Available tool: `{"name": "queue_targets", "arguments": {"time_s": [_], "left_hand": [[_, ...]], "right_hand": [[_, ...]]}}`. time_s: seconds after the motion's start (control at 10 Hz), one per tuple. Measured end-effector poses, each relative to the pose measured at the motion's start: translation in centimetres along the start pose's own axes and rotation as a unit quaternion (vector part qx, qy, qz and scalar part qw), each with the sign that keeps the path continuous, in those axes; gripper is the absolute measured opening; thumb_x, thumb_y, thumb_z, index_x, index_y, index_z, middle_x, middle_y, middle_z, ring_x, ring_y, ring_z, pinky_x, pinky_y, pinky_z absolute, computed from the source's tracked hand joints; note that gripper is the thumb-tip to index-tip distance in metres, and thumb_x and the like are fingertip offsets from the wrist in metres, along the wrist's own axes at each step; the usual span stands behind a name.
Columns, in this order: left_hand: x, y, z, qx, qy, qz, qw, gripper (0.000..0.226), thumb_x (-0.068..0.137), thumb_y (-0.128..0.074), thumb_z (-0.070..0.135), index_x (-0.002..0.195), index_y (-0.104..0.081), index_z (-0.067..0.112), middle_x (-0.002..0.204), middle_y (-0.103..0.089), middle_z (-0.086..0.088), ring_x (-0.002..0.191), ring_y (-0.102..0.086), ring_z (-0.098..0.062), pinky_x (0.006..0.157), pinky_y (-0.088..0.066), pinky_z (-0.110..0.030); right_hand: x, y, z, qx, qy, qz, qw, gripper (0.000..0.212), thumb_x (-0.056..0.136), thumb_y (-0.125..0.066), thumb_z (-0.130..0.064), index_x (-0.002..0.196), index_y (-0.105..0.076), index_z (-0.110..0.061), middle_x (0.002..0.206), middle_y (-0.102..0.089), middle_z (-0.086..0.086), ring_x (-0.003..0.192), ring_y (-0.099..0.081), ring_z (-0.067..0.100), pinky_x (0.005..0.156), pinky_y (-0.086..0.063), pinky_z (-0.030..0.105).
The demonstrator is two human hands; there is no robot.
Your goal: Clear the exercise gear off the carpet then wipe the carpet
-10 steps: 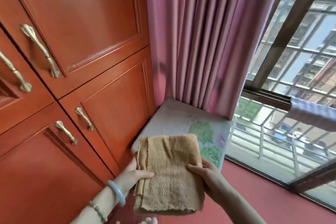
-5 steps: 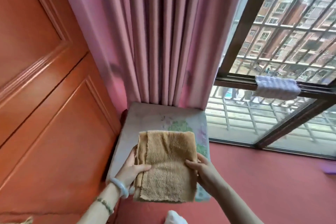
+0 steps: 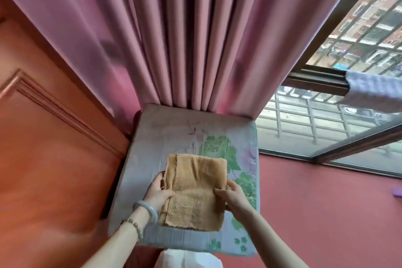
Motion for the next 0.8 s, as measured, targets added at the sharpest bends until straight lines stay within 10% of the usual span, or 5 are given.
{"name": "queue_targets", "arguments": {"time_s": [0.2, 0.3, 0.4, 0.6, 0.8], "left_hand": [[6.1, -1.2, -3.7, 0.032, 0.017, 0.047, 0.998, 0.053, 0.079, -0.058, -0.011, 0.123, -0.043, 0.015, 0.117, -0.054, 0.004, 0.109, -0.05, -0.016, 0.088, -0.037, -0.021], [7.3, -1.7, -5.2, 0.063, 0.016, 0.081, 0.995, 0.041, 0.08, -0.053, -0.014, 0.107, -0.042, 0.016, 0.091, -0.055, 0.006, 0.1, -0.055, -0.021, 0.07, -0.035, -0.018], [8.2, -2.0, -7.2, 0.09, 0.001, 0.099, 0.991, 0.055, 0.079, -0.056, -0.011, 0.128, -0.04, 0.006, 0.119, -0.055, -0.014, 0.114, -0.052, -0.033, 0.089, -0.043, -0.031], [6.1, -2.5, -6.9, 0.515, -0.295, 0.101, 0.798, 0.066, 0.09, -0.04, 0.042, 0.146, -0.024, 0.011, 0.152, -0.026, -0.012, 0.137, -0.025, -0.026, 0.11, -0.027, -0.049], [8.3, -2.0, -9.8, 0.633, -0.257, 0.046, 0.729, 0.076, 0.09, -0.008, 0.065, 0.146, -0.022, 0.014, 0.152, -0.027, -0.005, 0.144, -0.01, -0.018, 0.116, -0.005, -0.048]], "right_hand": [[6.8, -1.5, 2.9, -0.046, 0.009, 0.046, 0.998, 0.025, 0.085, -0.055, 0.001, 0.103, -0.058, -0.015, 0.085, -0.061, -0.002, 0.075, -0.056, 0.012, 0.059, -0.043, 0.02], [9.1, -2.0, 5.2, -0.088, -0.009, 0.076, 0.993, 0.021, 0.082, -0.058, -0.004, 0.1, -0.06, -0.013, 0.088, -0.064, 0.0, 0.09, -0.062, 0.023, 0.078, -0.052, 0.034], [9.6, -2.4, 5.7, -0.172, 0.014, 0.124, 0.977, 0.026, 0.08, -0.06, -0.009, 0.105, -0.054, -0.013, 0.097, -0.059, 0.002, 0.098, -0.058, 0.026, 0.082, -0.047, 0.035], [7.7, -3.7, 6.0, -0.522, 0.277, 0.212, 0.778, 0.085, 0.08, -0.064, -0.026, 0.149, -0.017, -0.009, 0.149, -0.028, 0.023, 0.137, -0.027, 0.035, 0.114, -0.022, 0.042], [9.5, -3.8, 9.0, -0.61, 0.277, 0.151, 0.727, 0.072, 0.093, -0.02, -0.059, 0.147, -0.022, -0.013, 0.152, -0.028, 0.017, 0.143, -0.019, 0.028, 0.114, -0.022, 0.046]]}}
Point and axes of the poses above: each hand's wrist, its own x-axis towards the middle knuckle, its own y-axis out of the back of the hand, z = x × y, the point moved 3 cm from there along x, towards the middle knuckle
